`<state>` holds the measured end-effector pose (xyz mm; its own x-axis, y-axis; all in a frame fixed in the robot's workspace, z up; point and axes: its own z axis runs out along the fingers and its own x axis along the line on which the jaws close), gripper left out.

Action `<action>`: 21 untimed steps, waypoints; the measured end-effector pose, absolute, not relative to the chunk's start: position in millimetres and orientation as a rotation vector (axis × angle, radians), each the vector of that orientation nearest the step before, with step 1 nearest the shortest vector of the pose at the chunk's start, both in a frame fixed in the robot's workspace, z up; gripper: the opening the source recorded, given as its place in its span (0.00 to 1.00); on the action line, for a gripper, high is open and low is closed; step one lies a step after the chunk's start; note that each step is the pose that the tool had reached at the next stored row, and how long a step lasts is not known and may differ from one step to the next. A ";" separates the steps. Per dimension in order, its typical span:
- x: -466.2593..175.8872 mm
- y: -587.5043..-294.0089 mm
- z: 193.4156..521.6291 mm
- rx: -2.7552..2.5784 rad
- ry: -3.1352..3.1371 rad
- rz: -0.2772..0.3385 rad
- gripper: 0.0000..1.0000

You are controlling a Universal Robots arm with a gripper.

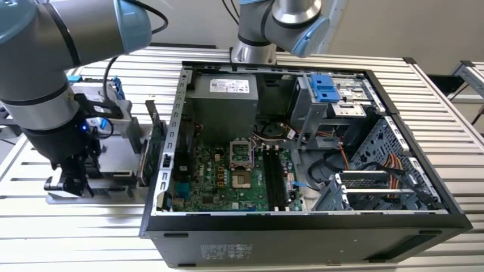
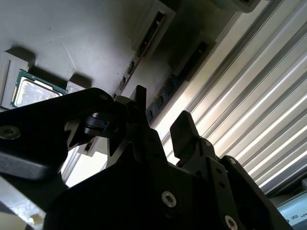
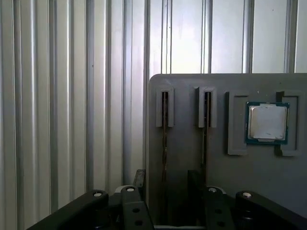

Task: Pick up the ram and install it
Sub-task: 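Pick up the ram and move it above insertion slot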

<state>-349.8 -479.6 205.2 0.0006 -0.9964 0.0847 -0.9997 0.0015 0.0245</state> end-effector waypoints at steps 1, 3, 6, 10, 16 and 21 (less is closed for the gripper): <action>-349.9 -479.5 204.3 2.166 -2.167 0.065 1.00; -349.9 -479.5 202.6 2.166 -2.167 0.065 1.00; -349.9 -479.6 200.6 2.166 -2.167 0.065 1.00; -349.9 -479.5 198.4 2.166 -2.167 0.065 1.00; -349.9 -479.6 195.6 2.166 -2.167 0.065 1.00; -349.9 -479.5 193.1 2.166 -2.167 0.065 1.00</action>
